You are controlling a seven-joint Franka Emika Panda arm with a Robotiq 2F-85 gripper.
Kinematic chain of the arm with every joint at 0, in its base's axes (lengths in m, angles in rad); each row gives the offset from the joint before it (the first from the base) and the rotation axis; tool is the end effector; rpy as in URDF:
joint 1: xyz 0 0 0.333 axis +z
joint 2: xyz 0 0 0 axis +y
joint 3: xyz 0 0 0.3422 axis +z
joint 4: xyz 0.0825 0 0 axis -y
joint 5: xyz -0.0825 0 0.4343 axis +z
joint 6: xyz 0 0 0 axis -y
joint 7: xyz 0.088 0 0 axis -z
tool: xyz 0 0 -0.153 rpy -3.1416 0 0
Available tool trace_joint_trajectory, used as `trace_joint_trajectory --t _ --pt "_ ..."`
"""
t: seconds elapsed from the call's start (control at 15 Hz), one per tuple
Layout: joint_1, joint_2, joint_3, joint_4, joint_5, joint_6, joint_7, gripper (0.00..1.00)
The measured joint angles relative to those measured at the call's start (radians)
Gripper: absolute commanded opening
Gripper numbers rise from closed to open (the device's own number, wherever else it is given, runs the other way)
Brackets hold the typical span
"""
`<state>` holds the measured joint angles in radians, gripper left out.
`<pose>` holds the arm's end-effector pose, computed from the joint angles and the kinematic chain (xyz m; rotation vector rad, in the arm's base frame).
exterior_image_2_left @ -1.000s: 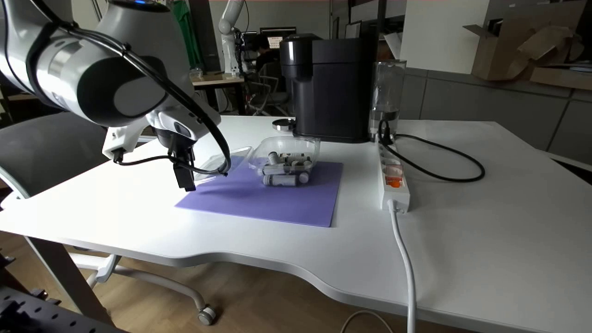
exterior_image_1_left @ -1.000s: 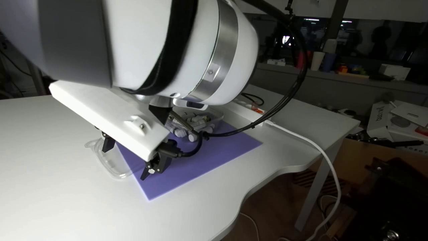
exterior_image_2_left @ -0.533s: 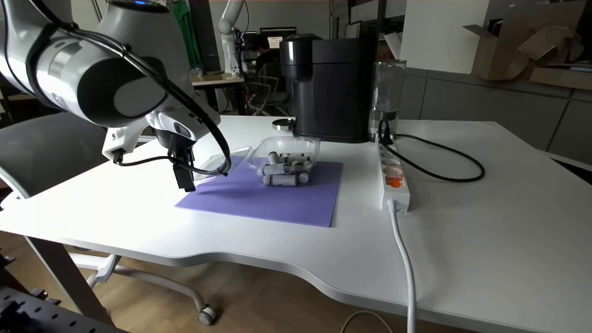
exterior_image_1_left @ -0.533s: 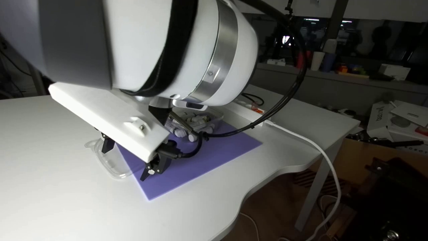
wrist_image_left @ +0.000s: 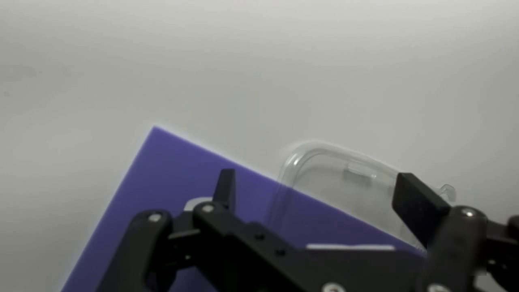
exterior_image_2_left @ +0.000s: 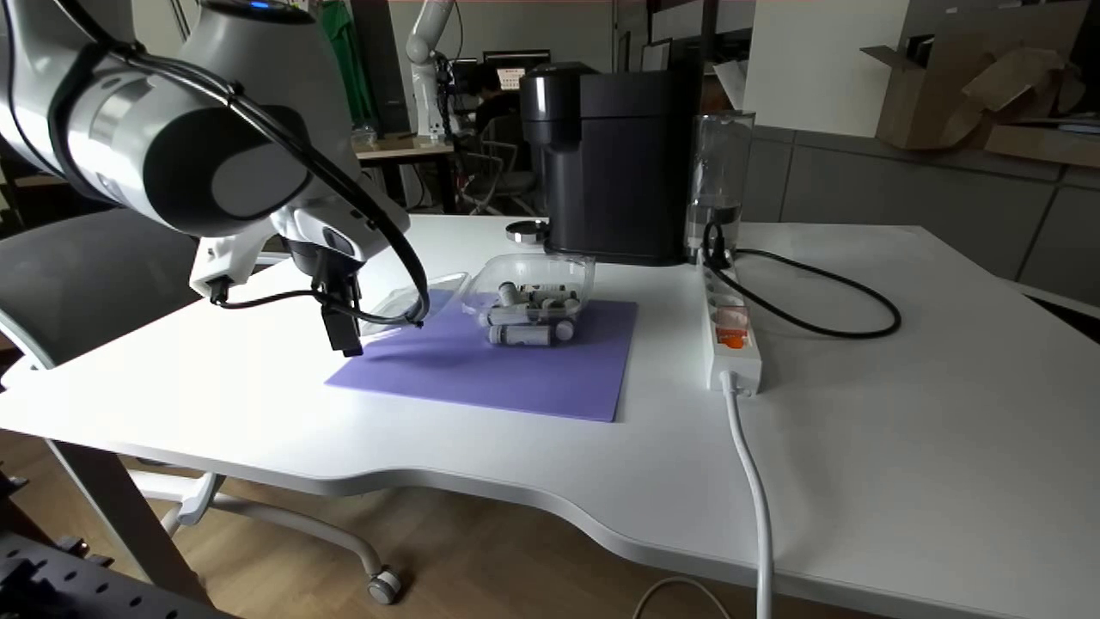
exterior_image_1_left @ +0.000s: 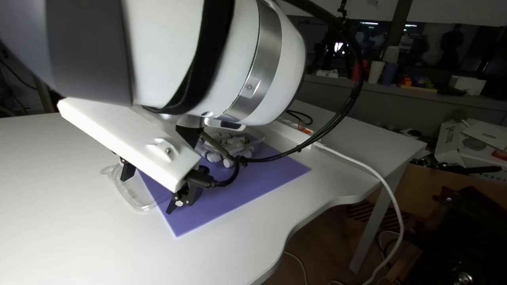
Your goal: Close the lid on the clear container
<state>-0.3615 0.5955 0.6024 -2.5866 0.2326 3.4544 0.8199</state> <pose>0.4584 0.1346 0.0541 -2.4279 1.2571 -0.1998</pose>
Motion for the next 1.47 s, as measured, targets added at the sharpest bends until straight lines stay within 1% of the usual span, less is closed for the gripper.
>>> trace_joint_trajectory --t 0.13,0.33,0.67,0.8,0.93,1.07,1.27,1.47 --pt "0.011 -0.001 -0.014 0.008 0.004 0.002 0.000 1.00" --pt "0.053 -0.014 -0.070 0.037 0.024 0.004 0.001 1.00" --pt "0.163 -0.036 -0.175 0.076 0.097 0.003 0.006 1.00" --pt "0.206 -0.036 -0.203 0.079 0.123 0.003 0.010 1.00" --pt "0.228 -0.036 -0.210 0.093 0.127 0.004 0.024 1.00" --pt "0.233 -0.038 -0.201 0.129 0.125 0.005 0.040 1.00" --pt "0.238 -0.048 -0.188 0.218 0.124 0.005 0.050 1.00" --pt "0.262 -0.055 -0.204 0.323 0.125 0.005 0.050 1.00"
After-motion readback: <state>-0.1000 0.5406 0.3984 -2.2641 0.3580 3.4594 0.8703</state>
